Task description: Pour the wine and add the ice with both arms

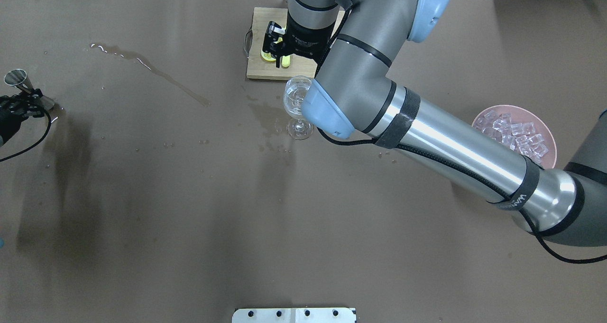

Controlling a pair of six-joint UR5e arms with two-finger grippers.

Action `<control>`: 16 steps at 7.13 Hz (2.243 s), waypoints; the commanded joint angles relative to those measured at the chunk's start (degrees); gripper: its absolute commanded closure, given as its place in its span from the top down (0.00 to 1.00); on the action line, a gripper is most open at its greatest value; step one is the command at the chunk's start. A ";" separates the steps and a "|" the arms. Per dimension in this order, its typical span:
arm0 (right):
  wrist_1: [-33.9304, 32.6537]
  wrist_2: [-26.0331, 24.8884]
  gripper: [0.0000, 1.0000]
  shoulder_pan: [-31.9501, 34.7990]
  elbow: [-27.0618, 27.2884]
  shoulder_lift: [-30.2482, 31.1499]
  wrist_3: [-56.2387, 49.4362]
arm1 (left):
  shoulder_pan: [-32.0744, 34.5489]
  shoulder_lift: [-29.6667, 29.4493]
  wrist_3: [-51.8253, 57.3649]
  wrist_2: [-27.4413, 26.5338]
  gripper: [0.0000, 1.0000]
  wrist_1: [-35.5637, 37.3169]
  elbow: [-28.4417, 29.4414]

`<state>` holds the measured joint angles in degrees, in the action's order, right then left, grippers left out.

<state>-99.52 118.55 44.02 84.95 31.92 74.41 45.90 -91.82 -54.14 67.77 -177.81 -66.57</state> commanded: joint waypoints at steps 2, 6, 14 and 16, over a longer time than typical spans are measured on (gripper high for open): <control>-2.51 1.41 0.99 5.44 1.09 3.13 -8.89 | -0.38 0.15 0.17 0.17 0.00 0.00 0.21; -2.43 8.09 0.99 16.69 4.00 14.99 -29.18 | -0.38 0.15 0.62 0.70 0.45 0.09 0.03; 3.28 15.47 0.99 37.78 7.93 44.86 -71.56 | -0.38 5.66 0.27 2.72 0.94 -2.18 -2.94; 3.37 15.65 0.99 41.82 9.27 50.06 -77.28 | -0.46 11.28 -1.83 5.61 0.95 -2.89 -6.55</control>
<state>-96.23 134.01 83.25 93.39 78.78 0.73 45.50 -83.72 -54.56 71.81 -180.02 -71.25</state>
